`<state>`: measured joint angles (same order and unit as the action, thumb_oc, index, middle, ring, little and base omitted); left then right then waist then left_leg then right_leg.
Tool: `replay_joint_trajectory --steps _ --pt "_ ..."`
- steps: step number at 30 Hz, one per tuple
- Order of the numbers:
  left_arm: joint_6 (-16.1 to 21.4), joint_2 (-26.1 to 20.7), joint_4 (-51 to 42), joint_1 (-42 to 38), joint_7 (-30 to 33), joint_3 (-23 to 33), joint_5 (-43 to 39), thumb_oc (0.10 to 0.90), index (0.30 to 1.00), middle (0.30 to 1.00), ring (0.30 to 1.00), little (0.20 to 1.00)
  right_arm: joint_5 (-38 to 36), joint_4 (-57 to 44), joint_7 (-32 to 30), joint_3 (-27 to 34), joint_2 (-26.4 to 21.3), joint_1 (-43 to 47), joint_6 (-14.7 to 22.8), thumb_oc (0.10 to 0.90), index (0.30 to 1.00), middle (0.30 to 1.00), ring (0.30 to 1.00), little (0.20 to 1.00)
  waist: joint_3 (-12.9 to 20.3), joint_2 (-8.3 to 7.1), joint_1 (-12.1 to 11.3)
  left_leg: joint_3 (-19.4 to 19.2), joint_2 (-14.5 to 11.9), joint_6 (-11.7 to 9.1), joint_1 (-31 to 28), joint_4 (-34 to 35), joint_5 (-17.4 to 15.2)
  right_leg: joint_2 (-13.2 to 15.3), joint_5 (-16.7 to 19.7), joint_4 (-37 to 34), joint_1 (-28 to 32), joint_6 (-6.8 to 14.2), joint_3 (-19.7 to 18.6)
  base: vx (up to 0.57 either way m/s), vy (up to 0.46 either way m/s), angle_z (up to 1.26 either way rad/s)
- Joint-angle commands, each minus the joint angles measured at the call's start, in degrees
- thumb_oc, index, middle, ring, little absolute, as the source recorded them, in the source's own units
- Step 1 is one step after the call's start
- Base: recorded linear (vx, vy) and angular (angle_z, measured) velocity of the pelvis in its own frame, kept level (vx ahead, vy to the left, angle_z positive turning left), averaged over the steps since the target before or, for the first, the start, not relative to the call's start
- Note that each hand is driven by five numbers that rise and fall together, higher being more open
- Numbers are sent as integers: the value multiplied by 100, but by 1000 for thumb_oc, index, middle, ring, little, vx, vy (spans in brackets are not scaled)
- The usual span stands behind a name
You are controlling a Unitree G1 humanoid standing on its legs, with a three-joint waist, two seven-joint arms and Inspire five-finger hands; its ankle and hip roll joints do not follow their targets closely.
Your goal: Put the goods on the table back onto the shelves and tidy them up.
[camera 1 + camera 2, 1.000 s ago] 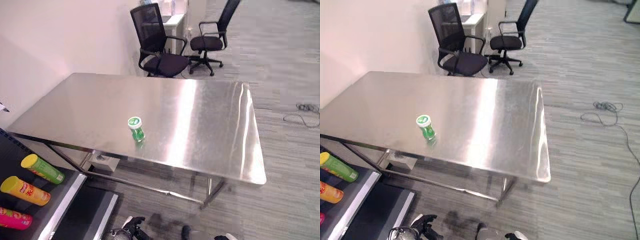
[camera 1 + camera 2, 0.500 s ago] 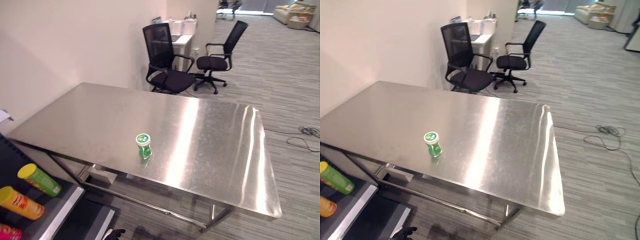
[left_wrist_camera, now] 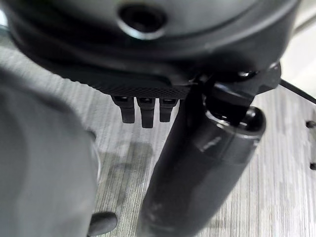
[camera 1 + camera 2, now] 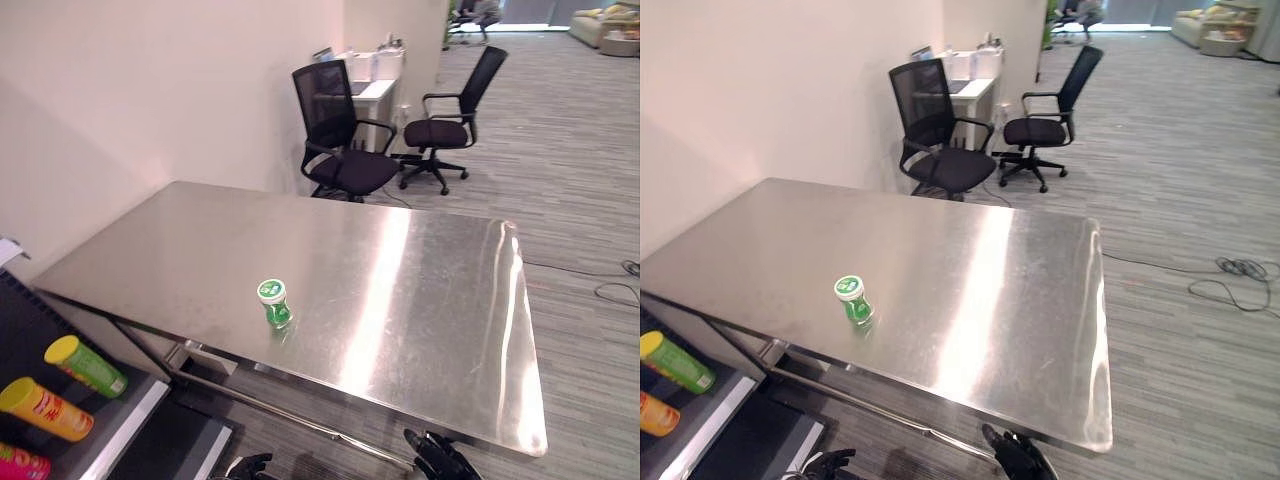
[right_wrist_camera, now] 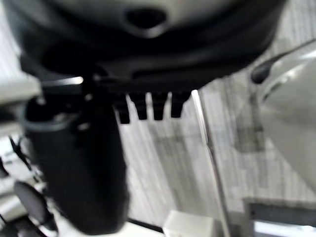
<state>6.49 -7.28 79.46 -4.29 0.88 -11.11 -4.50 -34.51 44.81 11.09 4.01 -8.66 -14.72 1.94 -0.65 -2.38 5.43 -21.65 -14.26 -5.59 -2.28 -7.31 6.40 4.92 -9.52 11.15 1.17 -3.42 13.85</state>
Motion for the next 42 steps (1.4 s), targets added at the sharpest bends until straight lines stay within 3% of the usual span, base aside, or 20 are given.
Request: replay_joint_trajectory --steps 1,2,5,7,10,11,13,21,25,28,30,36,40,42 --pt "147 97 149 101 207 56 -56 800 900 900 900 900 11 -222 241 196 -46 164 420 800 900 900 900 900 -75 -145 130 26 -303 -182 -370 350 216 475 1116 -1489 877 794 -758 21 310 -3" --pt "146 75 141 88 261 -5 41 800 900 900 900 900 46 -92 224 77 -71 140 455 800 900 900 900 900 -27 -117 129 89 -647 -217 -459 459 540 613 1107 -1449 840 855 -664 4 163 1" --pt "129 57 116 49 261 -158 133 800 900 900 900 900 64 -78 203 -47 -106 111 470 800 900 900 900 900 25 -2 152 222 -757 -232 -634 669 614 665 1045 -1417 799 915 -577 29 214 5" --pt "117 -23 46 -31 240 -291 226 800 900 900 900 900 234 -93 232 -189 -165 169 429 800 900 900 900 900 43 131 188 8 -623 -350 -813 1006 496 767 1049 -1320 754 978 -569 117 326 13" --pt "117 -75 -35 -62 262 -339 263 800 900 900 900 900 284 -104 203 -244 -156 187 419 800 900 900 900 900 25 150 164 -179 -479 -394 -927 1202 327 866 1106 -1308 765 1020 -580 44 205 14" --pt "137 -107 -102 -60 259 -363 254 800 900 900 900 900 237 -86 205 -240 -124 205 403 800 900 900 900 900 13 139 147 -239 -341 -375 -933 1231 42 960 1176 -1321 770 1080 -539 20 248 19" --pt "141 -110 -115 -38 252 -336 217 800 900 900 900 900 298 -16 200 -220 -112 216 407 800 900 900 900 900 3 108 137 -263 -222 -351 -878 1231 -170 1059 1276 -1320 743 1134 -469 -10 180 14" --pt "141 -207 -182 72 278 -176 158 800 900 900 900 900 828 -926 159 -346 -375 -163 525 800 900 900 900 900 -24 -23 141 -289 -4 -273 -789 1231 -361 1227 1617 -1479 688 1262 -378 -15 83 9" --pt "132 -368 -364 -112 267 -528 298 800 900 900 900 900 1423 -2215 396 -1014 -1059 -646 711 800 900 900 900 900 -137 -119 130 -235 58 -230 -730 1231 -406 1283 1690 -1513 664 1289 -305 -34 41 -5" --pt "162 -444 -447 -384 238 -1022 459 800 900 900 900 900 1432 -3958 751 -1580 -2268 -1288 982 800 900 900 900 900 -279 -187 146 -190 105 -201 -700 1231 -436 1363 1729 -1521 671 1326 -216 -49 60 0" --pt "162 -416 -423 -466 216 -1116 466 800 900 900 900 900 1380 -4122 813 -1620 -2467 -1462 897 800 900 900 900 900 -321 -210 179 -175 141 -175 -686 1231 -452 1401 1782 -1537 680 1343 -196 -32 52 3" --pt "149 -418 -224 -536 235 -1047 287 800 900 900 900 900 1017 -3341 995 -1264 -2069 -1969 667 800 900 900 900 900 -343 -287 313 -230 225 -146 -675 1231 -506 1447 1903 -1587 618 1388 -234 -6 24 0" --pt "133 -418 -84 -575 204 -1079 186 800 900 900 900 900 530 -1975 1233 -726 -1478 -2117 361 800 900 900 900 900 -335 -357 462 -333 278 -131 -707 1231 -552 1445 1978 -1608 551 1399 -357 14 17 -7" --pt "132 -424 -61 -586 198 -1101 187 800 900 900 900 900 495 -1726 1271 -600 -1419 -2111 354 800 900 900 900 900 -335 -368 474 -354 288 -131 -711 1231 -559 1442 1989 -1612 535 1402 -388 7 11 -17"
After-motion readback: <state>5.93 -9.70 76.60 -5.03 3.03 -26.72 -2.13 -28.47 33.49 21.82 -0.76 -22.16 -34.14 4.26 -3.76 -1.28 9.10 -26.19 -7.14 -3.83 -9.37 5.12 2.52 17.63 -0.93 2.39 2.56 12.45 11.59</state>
